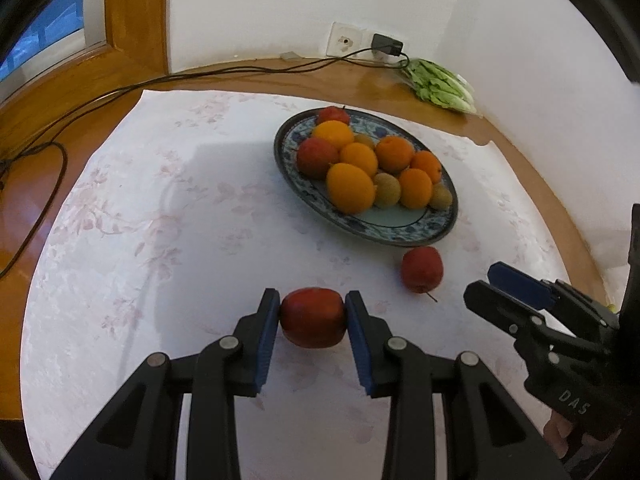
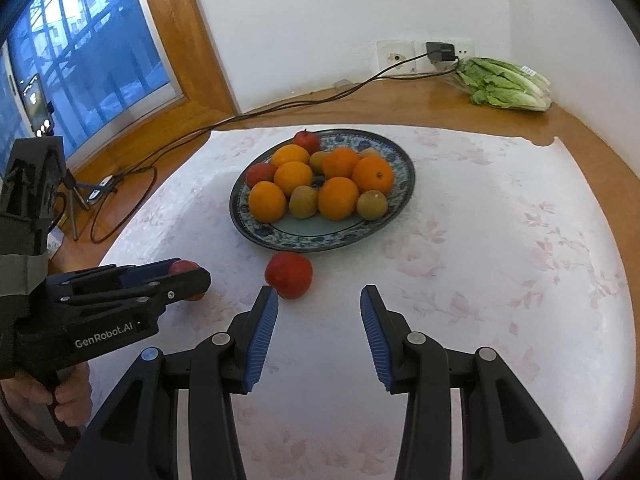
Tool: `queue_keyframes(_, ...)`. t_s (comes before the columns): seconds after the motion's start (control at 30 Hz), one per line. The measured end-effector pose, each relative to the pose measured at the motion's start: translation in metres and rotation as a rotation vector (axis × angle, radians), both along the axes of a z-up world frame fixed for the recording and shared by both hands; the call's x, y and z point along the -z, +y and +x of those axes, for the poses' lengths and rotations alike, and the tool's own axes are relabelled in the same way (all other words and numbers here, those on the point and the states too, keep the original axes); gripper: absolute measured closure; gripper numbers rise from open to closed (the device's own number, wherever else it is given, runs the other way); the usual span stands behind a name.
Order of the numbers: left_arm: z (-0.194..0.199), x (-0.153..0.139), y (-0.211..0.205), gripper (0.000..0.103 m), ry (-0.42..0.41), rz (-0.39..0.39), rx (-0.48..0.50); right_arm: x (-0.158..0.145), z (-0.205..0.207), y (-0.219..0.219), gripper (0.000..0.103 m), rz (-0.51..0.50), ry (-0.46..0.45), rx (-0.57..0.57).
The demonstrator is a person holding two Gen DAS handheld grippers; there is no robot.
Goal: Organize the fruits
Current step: 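Close the left tool on a red apple while the right tool grasps the other red apple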
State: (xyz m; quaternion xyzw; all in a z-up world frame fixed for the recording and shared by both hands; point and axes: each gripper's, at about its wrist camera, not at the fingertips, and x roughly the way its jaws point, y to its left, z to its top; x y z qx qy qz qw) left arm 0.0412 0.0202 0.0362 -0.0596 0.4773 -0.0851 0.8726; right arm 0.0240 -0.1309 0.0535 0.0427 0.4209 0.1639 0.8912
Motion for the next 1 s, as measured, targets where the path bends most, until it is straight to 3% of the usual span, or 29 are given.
queue_keyframes(1.0,0.001,0.004,0.002,0.068,0.000,-0.001,-0.011,0.023,0.026,0.030,0.059,-0.031,0.033,-0.056)
